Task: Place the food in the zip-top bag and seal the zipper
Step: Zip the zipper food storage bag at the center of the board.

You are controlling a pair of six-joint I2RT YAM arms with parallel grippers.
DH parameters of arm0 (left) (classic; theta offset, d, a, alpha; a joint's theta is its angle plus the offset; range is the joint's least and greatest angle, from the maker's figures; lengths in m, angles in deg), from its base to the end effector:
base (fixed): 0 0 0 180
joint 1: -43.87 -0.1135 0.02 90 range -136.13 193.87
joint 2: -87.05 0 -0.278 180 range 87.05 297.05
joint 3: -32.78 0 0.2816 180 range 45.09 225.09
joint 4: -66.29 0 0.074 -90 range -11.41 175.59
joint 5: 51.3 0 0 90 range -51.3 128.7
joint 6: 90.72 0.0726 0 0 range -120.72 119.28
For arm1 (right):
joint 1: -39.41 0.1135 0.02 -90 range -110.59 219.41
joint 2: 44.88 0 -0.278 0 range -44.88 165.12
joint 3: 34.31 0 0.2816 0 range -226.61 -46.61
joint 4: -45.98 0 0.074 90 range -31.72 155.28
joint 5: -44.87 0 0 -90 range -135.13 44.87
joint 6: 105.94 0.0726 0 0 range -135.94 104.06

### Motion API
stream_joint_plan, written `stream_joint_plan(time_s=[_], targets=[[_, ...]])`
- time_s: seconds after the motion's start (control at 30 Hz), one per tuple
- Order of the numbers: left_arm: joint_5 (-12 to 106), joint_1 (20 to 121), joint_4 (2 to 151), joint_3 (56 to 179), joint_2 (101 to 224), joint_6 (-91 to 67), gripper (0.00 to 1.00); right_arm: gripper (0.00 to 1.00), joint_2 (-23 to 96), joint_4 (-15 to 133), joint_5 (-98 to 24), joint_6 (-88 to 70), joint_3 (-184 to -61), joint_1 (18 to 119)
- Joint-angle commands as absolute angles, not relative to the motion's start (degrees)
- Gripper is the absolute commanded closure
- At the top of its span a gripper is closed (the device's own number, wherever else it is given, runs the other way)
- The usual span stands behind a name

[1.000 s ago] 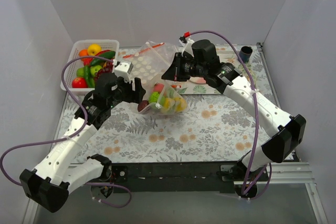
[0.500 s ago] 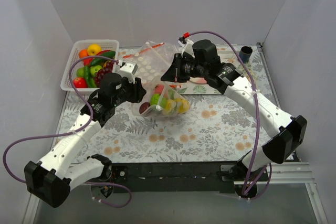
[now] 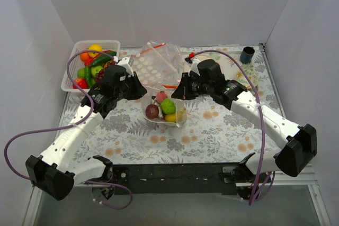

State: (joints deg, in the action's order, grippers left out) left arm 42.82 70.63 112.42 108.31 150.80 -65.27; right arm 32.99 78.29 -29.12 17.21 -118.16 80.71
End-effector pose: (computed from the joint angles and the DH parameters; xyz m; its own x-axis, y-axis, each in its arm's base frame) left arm 0.2598 -0.1368 0.3377 -0.6698 -0.6709 -0.3182 -0.2392 0.6006 -0.7629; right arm 0.2651 0.2596 0.3509 -0.7274 0.0606 -0.6835 -0.5044 0.6281 0.5925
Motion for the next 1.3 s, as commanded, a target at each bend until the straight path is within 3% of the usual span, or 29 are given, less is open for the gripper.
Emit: stream_joint_plan(time_s=[0.0,0.2,0.23,0.33,0.43,0.57,0.7,0.8,0.93,1.03,1.27], targets=[[39.94,70.67,118.32,112.41,152.0,-75.33,1.0,0.98,31.85,75.42,-32.47,12.72,-116.13,80.98],[39.41,70.67,120.78,115.57,154.2,-78.85,1.0,0.53,29.23,75.33,-36.15,7.01,-115.43,81.34],[37.67,70.67,121.3,115.92,154.55,-79.55,1.0,0.42,28.52,75.24,-36.77,5.96,-115.51,81.34],[37.03,70.5,121.75,116.89,156.22,-80.61,1.0,0.32,24.57,73.32,-37.66,1.74,-114.55,81.42],[37.73,69.36,122.01,118.21,157.97,-80.61,1.0,0.26,16.06,64.64,-36.87,-2.75,-105.97,81.51],[41.16,66.72,122.01,119.88,160.17,-80.0,1.0,0.23,0.07,44.43,-36.17,-5.12,-81.06,81.42],[42.22,65.66,122.8,121.81,162.1,-79.21,1.0,0.18,-11.99,34.11,-38.45,-4.51,-70.27,81.42],[43.97,65.31,122.98,122.6,163.6,-79.12,1.0,0.19,-12.97,31.75,-37.06,-4.69,-66.93,81.51],[45.2,64.7,122.8,123.22,165.18,-79.47,1.0,0.28,-11.13,22.44,-33.27,-5.12,-61.22,81.77],[46.0,64.43,123.06,124.36,165.8,-79.91,1.0,0.28,-9.11,16.54,-31.86,-6.35,-58.49,82.91],[46.26,63.73,123.59,125.16,165.98,-80.26,1.0,0.3,-4.91,10.91,-47.64,-19.42,-57.59,96.35]])
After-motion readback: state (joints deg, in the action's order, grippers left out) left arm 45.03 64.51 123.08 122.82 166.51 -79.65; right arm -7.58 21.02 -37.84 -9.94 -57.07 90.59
